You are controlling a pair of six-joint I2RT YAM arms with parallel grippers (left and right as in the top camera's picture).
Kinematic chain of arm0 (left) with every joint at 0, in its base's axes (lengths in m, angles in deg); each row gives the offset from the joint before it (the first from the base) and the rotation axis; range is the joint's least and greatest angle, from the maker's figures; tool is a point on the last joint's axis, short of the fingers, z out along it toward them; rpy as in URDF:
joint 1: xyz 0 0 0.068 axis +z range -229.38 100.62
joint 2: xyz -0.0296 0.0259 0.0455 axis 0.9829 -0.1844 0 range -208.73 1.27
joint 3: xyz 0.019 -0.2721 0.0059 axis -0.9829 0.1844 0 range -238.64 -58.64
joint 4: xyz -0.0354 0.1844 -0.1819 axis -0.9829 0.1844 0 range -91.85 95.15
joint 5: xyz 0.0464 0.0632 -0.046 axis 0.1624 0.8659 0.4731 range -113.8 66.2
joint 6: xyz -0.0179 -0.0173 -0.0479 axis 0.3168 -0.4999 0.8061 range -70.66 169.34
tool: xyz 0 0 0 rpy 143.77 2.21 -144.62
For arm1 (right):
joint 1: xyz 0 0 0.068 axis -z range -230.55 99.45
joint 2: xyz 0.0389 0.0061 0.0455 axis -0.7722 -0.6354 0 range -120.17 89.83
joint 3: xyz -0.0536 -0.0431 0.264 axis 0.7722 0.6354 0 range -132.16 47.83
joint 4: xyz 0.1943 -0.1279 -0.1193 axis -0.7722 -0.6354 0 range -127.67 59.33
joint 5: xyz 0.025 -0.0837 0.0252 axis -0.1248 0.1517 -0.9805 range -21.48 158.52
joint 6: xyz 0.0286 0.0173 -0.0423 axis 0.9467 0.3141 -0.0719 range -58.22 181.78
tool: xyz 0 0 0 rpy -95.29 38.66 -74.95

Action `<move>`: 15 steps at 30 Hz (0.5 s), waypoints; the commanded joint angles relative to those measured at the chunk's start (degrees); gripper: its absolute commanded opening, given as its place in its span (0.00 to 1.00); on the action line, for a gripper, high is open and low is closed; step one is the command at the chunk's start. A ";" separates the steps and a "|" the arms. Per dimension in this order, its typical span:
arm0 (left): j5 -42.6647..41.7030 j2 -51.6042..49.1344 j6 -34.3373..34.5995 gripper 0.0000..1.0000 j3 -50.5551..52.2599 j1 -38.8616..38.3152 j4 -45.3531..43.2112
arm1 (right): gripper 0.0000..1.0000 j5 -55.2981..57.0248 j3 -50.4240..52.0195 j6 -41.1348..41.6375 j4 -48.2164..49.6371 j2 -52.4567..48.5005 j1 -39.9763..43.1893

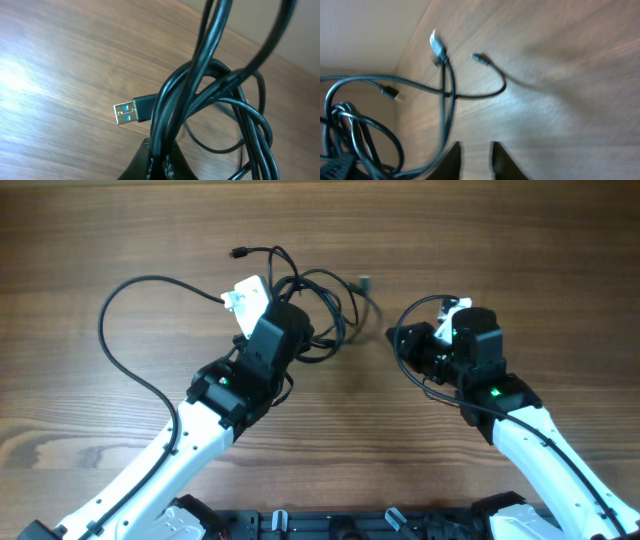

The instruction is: Untangle cables

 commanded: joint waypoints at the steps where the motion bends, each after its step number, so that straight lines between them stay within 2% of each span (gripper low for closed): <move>1: 4.24 0.83 -9.70 0.04 -0.70 0.66 -0.85 | 0.36 1.66 -0.42 -9.64 2.69 -0.42 0.28; 4: 4.00 0.83 -14.60 0.04 -0.70 0.66 -1.57 | 0.50 -2.49 -0.39 -14.47 6.93 -0.42 0.28; 6: 2.93 0.83 -16.04 0.04 -0.70 0.63 -1.99 | 0.53 -6.99 -0.42 -17.99 10.21 -0.42 0.28; 9: -4.02 0.79 -19.54 0.04 -0.70 0.63 -4.20 | 0.54 -13.18 -0.42 -22.21 14.23 -0.42 0.28; 15: -12.37 0.61 -22.08 0.04 -0.70 0.63 -6.95 | 0.59 -16.00 -0.42 -23.93 14.95 -0.42 0.28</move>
